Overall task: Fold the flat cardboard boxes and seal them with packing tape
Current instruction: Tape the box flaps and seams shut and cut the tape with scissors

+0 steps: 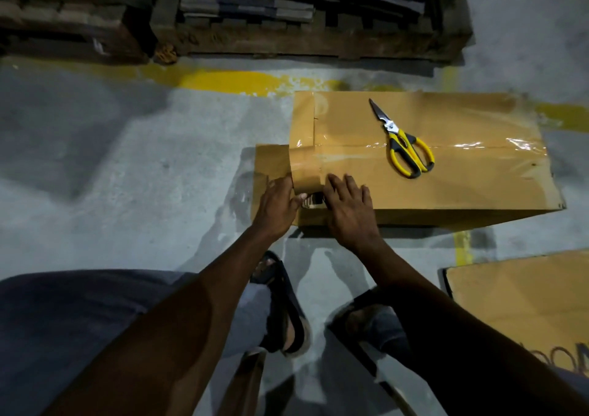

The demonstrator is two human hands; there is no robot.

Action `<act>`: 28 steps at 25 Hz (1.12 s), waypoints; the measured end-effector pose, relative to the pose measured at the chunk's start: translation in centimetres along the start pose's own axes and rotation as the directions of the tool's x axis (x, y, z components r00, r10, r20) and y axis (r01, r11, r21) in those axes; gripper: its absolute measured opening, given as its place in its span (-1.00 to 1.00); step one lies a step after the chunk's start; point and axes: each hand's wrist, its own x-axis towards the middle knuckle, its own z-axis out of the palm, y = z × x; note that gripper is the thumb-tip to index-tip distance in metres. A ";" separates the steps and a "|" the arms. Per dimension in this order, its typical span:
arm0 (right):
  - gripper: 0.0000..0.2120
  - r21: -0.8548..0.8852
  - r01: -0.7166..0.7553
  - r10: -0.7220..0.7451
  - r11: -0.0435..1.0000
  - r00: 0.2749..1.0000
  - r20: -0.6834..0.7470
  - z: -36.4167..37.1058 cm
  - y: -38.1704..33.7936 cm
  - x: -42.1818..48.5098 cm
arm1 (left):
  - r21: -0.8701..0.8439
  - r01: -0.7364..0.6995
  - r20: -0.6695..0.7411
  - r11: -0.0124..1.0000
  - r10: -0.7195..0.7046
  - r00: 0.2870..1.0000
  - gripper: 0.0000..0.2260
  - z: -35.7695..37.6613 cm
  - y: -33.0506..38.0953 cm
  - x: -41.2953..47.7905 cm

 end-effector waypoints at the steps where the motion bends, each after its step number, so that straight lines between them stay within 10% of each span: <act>1: -0.28 -0.040 -0.004 0.005 0.999 1.000 0.013 0.1 -0.1 0.5 | -0.059 0.009 -0.031 0.998 -0.011 0.999 -0.74 0.0 0.5 -0.1; 11: -0.29 -0.047 -0.056 0.056 0.997 0.998 0.001 -0.1 -0.7 2.2 | -0.241 0.086 -0.214 0.967 -0.139 0.967 -0.83 -0.6 2.6 -1.2; 23: -0.32 -0.060 -0.061 0.060 0.996 0.998 -0.003 -0.5 -0.8 2.1 | -0.225 0.324 -0.026 0.919 -0.338 0.941 -0.58 2.1 1.7 -6.6; 28: -0.33 -0.062 -0.047 0.047 0.997 0.999 0.001 -0.6 -0.6 2.0 | -0.295 0.406 0.000 0.865 -0.425 0.905 -0.85 2.7 1.1 -6.6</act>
